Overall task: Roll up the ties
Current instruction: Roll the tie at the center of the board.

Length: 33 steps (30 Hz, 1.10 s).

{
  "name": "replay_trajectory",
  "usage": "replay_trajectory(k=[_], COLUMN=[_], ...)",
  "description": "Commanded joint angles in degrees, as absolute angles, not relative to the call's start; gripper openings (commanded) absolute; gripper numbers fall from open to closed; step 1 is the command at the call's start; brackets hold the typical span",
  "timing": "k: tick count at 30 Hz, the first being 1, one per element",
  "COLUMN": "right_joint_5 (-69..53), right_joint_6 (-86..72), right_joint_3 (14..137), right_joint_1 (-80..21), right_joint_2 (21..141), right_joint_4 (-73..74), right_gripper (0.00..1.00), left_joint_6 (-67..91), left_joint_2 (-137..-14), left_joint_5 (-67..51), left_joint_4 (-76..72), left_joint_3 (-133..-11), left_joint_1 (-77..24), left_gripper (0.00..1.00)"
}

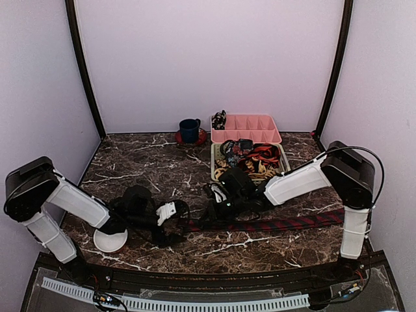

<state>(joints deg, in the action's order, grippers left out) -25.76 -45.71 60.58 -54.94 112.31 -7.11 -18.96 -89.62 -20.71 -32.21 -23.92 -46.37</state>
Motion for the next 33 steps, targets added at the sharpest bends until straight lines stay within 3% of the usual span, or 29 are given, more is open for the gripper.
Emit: replay_trajectory(k=[1,5,8,15,19,25,30,33], right_joint_5=[-26.93,-27.31,-27.28,-27.63,-27.94,-29.93,-31.97,-32.43], right_joint_6=[-44.91,-44.83,-44.73,-44.37,-44.01,-46.93,-49.54,-49.77], right_joint_3=[62.08,62.32,62.4,61.62,61.64,59.33,57.98,58.84], right_joint_1=[-54.39,-54.4,-54.41,-54.42,-54.29,-54.09,-54.31,-54.64], right_joint_2=[113.3,113.23,113.12,112.42,112.42,110.99,111.11,112.29], right_joint_4=[-7.14,-6.8,-6.55,-7.08,-7.33,-11.3,-15.49,-15.85], right_gripper=[0.0,0.0,0.0,0.0,0.02,0.33,0.34,0.26], left_joint_6=[-23.23,-25.78,-25.91,-22.77,-20.13,-17.87,-18.21,-18.27], left_joint_2=[-93.49,-98.79,-101.22,-98.51,-96.14,-94.59,-95.37,-95.87], left_joint_5=[-24.87,-26.62,-27.57,-24.64,-24.37,-23.22,-22.23,-21.97], left_joint_4=[-37.73,-38.05,-40.35,-43.72,-42.15,-41.82,-40.83,-40.27], left_joint_3=[-25.32,-27.7,-28.03,-24.28,-23.78,-22.79,-23.34,-23.68], left_joint_1=[-45.63,-45.62,-45.66,-45.7,-45.7,-46.41,-47.48,-47.7], left_gripper=[0.95,0.95,0.89,0.47,0.33,0.3,0.29,0.29])
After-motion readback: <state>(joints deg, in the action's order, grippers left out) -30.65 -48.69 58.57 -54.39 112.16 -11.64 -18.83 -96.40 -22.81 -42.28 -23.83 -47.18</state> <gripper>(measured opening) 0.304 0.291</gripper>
